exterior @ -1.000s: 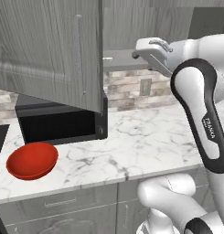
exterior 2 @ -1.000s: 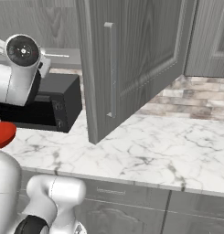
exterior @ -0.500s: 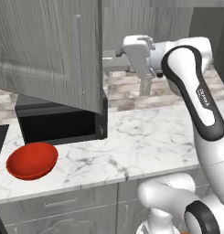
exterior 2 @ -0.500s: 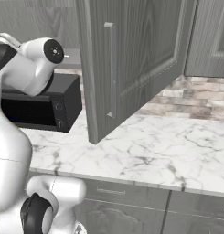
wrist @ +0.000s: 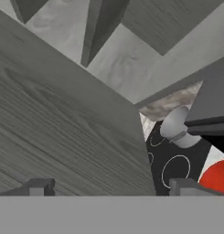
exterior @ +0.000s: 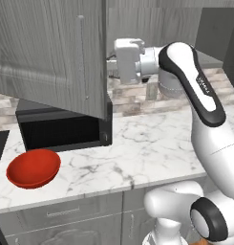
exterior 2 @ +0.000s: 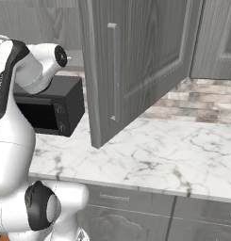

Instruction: Open the cabinet and move the ladle to the pot. Then close the cabinet.

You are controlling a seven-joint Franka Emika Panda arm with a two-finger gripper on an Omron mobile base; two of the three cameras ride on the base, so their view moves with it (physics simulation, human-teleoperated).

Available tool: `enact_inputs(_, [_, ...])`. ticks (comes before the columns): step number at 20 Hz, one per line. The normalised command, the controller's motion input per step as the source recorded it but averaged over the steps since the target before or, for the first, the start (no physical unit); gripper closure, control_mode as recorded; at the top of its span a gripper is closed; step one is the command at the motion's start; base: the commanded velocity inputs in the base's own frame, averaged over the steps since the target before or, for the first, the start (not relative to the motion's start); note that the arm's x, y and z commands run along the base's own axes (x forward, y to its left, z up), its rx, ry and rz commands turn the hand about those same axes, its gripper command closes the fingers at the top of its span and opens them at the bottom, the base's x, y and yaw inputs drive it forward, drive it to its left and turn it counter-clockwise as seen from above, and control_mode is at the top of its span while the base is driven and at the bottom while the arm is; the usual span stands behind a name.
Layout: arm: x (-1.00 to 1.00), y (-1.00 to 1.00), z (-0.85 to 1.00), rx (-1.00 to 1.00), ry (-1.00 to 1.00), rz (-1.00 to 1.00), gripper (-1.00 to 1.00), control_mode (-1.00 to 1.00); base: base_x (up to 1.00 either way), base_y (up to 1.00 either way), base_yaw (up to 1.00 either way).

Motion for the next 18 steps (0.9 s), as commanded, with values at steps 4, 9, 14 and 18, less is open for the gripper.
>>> enact_inputs(4, [0.0, 0.5, 0.0, 0.06, 0.0, 0.24, -1.0, -1.0, 0.0, 0.0, 0.0])
enact_inputs(9, [-0.19, 0.49, 0.0, 0.02, 0.0, 0.24, -1.0, -1.0, 0.0, 0.0, 0.0])
enact_inputs(14, [-0.42, 0.38, 0.03, 0.0, 0.0, 0.22, -1.0, -1.0, 0.0, 0.0, 0.0])
enact_inputs(18, [-0.71, 0.36, 0.13, 0.0, -0.02, 0.21, -1.0, -1.0, 0.0, 0.0, 0.0])
